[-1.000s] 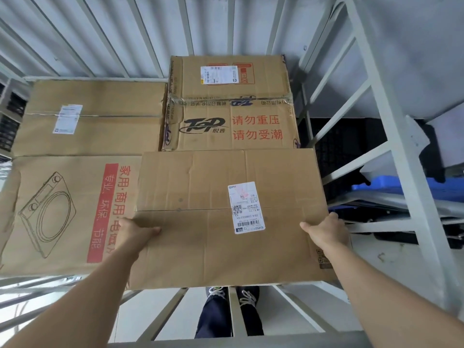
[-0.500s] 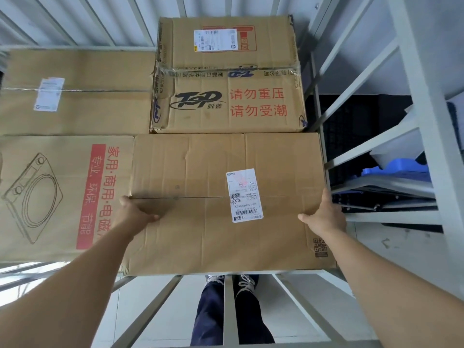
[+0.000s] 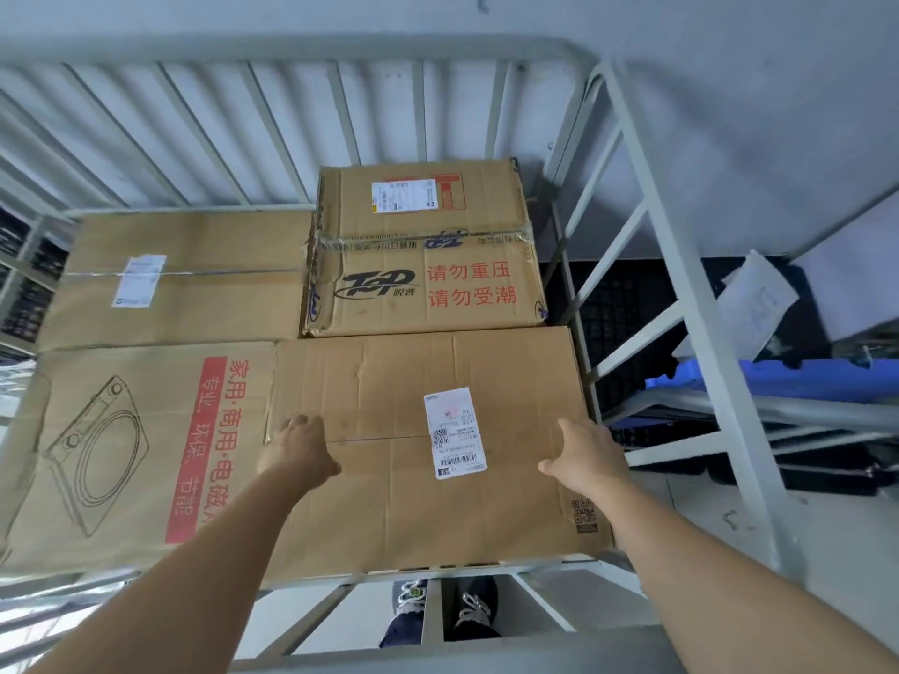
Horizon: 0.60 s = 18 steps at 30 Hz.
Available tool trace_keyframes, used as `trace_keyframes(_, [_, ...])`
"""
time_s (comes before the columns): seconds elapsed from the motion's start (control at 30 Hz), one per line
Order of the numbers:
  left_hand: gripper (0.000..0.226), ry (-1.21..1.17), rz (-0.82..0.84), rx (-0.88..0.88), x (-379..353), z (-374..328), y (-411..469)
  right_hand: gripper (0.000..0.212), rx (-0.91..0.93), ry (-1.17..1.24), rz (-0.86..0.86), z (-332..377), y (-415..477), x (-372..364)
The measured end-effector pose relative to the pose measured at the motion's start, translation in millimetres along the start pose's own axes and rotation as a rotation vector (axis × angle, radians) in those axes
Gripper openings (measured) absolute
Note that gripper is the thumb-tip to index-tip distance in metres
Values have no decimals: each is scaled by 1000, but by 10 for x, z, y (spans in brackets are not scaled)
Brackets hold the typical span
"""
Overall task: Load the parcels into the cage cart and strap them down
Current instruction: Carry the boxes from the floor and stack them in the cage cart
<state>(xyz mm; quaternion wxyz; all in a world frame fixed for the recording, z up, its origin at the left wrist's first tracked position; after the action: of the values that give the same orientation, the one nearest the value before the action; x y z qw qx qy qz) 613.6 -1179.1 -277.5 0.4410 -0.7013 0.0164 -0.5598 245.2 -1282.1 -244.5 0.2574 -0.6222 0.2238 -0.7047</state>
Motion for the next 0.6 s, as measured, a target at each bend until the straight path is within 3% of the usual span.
trace_keyframes(0.13, [49,113,-110,-156,457,-421,-196,48,52,-26,-134,88,-332,410])
trace_keyframes(0.3, [28,240,-209,-351,951,-911,-529,44,22,-28,-289,46,-859,861])
trace_keyframes(0.6, [30,388,-420,-849,1628,-1854,-1900,40,-200,56,-598,-316,-2437,1298])
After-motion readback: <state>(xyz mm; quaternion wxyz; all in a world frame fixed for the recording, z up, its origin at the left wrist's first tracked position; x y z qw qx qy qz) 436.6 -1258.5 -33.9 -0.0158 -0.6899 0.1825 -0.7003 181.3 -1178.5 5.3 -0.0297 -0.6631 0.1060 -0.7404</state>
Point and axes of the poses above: each hand's wrist, its own y-axis towards the middle knuckle, its own x-axis out of the back of the hand, z = x × y, the point moved 10 cm from there along y, towards the middle knuckle, and after that the axes turned 1 degree about x, right-handed, at the moved point
